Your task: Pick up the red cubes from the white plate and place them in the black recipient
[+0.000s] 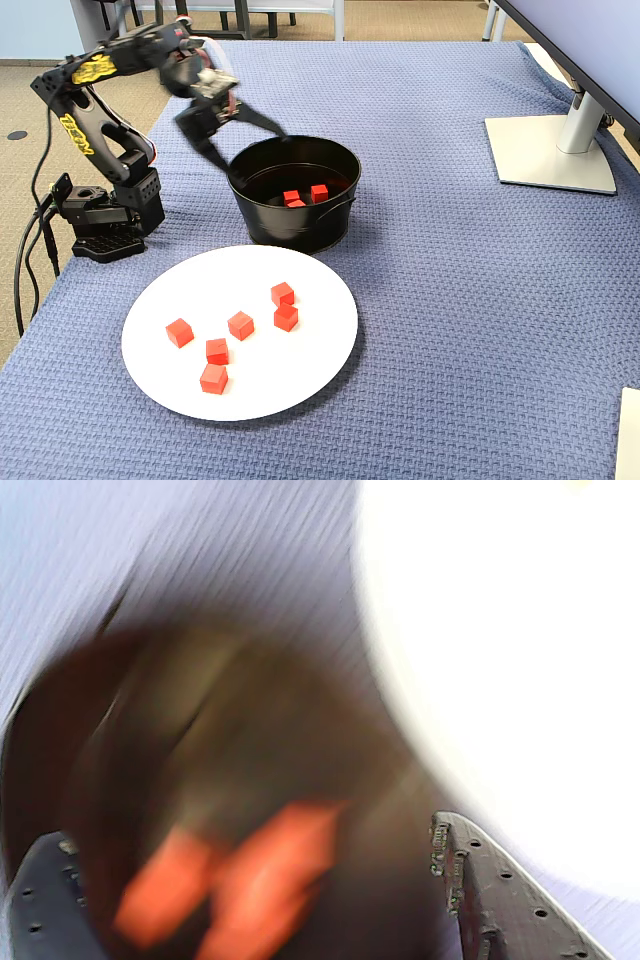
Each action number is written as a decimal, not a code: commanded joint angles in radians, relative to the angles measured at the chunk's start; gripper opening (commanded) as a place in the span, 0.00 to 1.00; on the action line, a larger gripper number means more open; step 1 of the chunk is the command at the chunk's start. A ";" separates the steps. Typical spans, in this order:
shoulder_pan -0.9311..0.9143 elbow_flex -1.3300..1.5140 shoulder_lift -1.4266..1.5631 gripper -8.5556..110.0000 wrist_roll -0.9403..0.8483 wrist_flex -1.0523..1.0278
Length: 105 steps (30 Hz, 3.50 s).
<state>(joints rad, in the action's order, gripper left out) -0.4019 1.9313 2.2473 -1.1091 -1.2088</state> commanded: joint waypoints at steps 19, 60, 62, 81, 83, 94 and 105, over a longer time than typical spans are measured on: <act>-0.558 0.394 -0.333 0.41 -0.738 0.781; -0.592 0.511 -0.437 0.07 -0.712 0.989; -0.566 0.495 -0.397 0.07 -0.640 0.991; -0.008 -0.031 0.066 0.07 0.339 0.196; 0.091 -0.066 0.028 0.07 0.439 0.179; 0.552 -0.103 -0.138 0.37 0.738 -0.003; -0.017 -0.097 -0.101 0.40 -0.011 0.097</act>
<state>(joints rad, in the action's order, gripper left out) -0.2194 1.8147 2.1246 -0.8575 -1.2395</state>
